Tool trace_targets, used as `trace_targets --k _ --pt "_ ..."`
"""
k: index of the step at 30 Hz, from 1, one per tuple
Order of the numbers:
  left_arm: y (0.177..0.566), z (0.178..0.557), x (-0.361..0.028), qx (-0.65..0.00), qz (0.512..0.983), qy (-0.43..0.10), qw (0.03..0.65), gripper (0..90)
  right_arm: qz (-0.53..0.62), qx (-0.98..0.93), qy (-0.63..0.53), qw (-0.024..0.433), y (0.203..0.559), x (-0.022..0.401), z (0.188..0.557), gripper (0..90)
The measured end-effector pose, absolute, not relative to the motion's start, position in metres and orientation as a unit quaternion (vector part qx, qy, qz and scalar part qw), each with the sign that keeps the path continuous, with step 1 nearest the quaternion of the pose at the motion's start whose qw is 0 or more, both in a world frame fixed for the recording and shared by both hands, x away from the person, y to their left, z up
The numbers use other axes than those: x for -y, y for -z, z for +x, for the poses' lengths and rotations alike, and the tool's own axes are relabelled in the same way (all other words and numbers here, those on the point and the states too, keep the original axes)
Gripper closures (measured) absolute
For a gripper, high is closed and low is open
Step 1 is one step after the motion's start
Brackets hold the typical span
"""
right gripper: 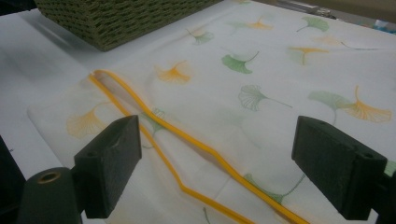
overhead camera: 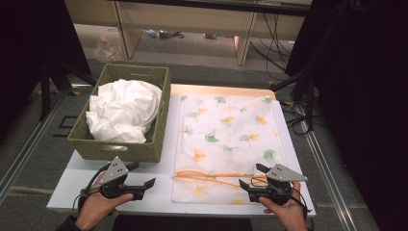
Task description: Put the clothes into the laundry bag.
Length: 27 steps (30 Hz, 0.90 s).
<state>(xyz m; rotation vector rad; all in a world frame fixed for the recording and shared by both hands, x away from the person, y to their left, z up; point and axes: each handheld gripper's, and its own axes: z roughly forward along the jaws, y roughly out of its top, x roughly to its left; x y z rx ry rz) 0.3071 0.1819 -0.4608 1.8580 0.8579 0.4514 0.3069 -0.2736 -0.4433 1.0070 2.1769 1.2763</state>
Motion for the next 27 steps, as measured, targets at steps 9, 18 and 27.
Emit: trace_targets --k 9,18,27 --pt "0.461 0.306 -0.181 -0.361 0.766 -0.182 0.499 19.0 0.358 -0.786 -0.458 0.209 0.443 0.273 0.308 16.7" --pt "0.462 0.307 -0.180 -0.363 0.767 -0.178 0.498 19.0 0.339 -0.805 -0.444 0.199 0.445 0.270 0.321 16.7" --pt "0.463 0.308 -0.181 -0.359 0.772 -0.180 0.493 19.0 0.286 -0.853 -0.391 0.194 0.453 0.258 0.351 29.5"
